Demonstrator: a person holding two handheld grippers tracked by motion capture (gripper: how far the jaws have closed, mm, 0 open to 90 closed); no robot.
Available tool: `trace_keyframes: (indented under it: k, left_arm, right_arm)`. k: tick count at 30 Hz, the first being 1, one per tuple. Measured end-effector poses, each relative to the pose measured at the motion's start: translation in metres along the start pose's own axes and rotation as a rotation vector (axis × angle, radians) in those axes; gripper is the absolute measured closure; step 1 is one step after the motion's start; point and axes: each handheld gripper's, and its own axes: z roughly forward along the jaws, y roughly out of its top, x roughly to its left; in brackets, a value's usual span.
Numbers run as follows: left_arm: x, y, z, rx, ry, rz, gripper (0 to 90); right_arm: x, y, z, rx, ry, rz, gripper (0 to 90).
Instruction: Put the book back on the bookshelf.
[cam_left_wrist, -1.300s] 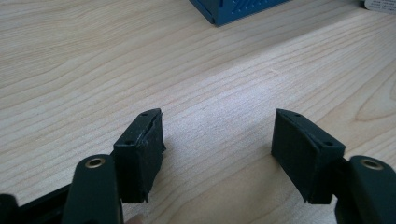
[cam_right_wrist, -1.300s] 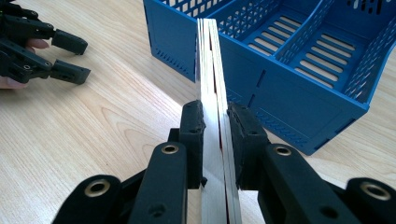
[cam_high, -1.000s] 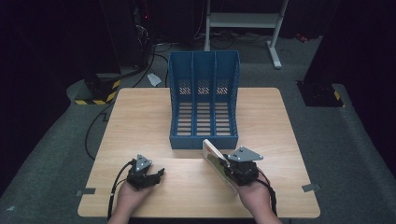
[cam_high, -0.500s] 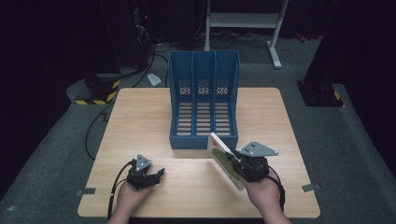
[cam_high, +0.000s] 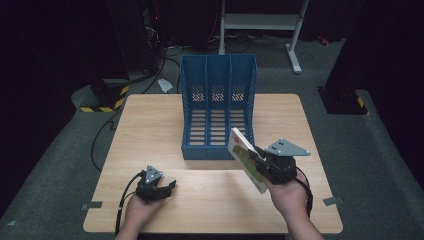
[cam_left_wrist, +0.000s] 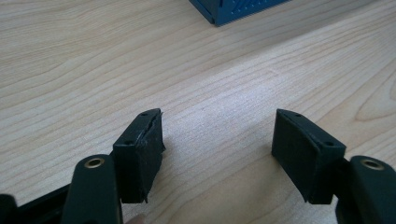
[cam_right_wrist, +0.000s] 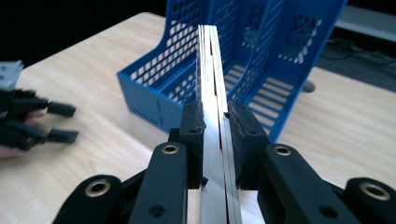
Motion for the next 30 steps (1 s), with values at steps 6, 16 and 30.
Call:
trace_keyframes:
  k: [6, 16, 30]
  left_arm:
    - [0.000, 0.000, 0.000, 0.000, 0.000, 0.000, 33.7]
    - [0.000, 0.000, 0.000, 0.000, 0.001, 0.002, 33.7]
    - [0.000, 0.000, 0.000, -0.001, 0.001, 0.002, 33.7]
  right_arm:
    - [-0.009, 0.013, 0.001, -0.034, -0.038, 0.009, 76.9]
    - [-0.021, 0.031, 0.012, -0.104, -0.108, 0.048, 77.0]
    - [-0.034, 0.058, 0.048, -0.127, -0.185, 0.134, 77.0]
